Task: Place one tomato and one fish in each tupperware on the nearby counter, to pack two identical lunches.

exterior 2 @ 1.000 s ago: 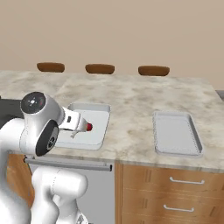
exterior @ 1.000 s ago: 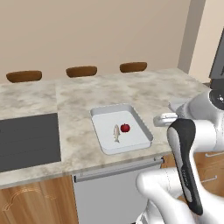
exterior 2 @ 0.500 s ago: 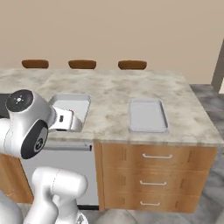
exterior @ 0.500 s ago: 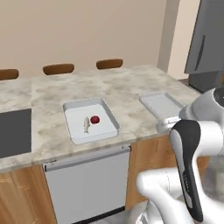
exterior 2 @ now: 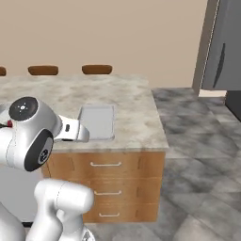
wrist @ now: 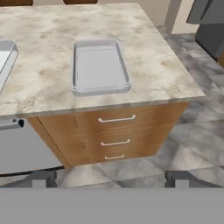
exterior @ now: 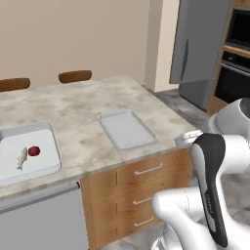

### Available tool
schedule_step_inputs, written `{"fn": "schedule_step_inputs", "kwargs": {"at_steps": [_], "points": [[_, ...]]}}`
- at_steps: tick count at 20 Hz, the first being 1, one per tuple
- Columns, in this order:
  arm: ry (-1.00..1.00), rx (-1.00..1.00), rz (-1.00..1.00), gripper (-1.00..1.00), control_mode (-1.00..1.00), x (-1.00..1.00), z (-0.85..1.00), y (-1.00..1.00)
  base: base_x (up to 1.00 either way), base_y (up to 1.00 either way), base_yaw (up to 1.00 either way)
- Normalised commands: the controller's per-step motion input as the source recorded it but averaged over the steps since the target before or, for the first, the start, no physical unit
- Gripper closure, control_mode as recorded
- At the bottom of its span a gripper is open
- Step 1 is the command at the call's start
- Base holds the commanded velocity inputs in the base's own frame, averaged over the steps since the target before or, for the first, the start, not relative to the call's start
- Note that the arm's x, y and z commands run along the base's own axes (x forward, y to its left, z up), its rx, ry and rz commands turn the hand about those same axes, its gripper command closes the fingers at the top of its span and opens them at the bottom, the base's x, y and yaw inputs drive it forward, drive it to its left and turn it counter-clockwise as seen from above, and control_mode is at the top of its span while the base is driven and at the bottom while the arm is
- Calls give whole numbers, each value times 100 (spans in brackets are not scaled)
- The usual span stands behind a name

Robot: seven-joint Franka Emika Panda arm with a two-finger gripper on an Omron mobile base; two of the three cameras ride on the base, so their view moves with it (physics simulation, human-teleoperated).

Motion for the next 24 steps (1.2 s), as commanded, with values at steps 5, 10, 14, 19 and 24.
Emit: {"fn": "schedule_step_inputs", "kwargs": {"at_steps": [5, 10, 14, 19, 24], "points": [[0, 0, 0, -100, 100, 0, 0, 0, 40, -100, -18], [0, 0, 0, -100, 100, 0, 0, 0, 47, -100, -13], [0, 0, 0, -100, 100, 0, 0, 0, 70, -100, -6], [0, 0, 0, -100, 100, 0, 0, 0, 95, -100, 0], [0, 0, 0, -100, 100, 0, 0, 0, 100, -83, 0]]}}
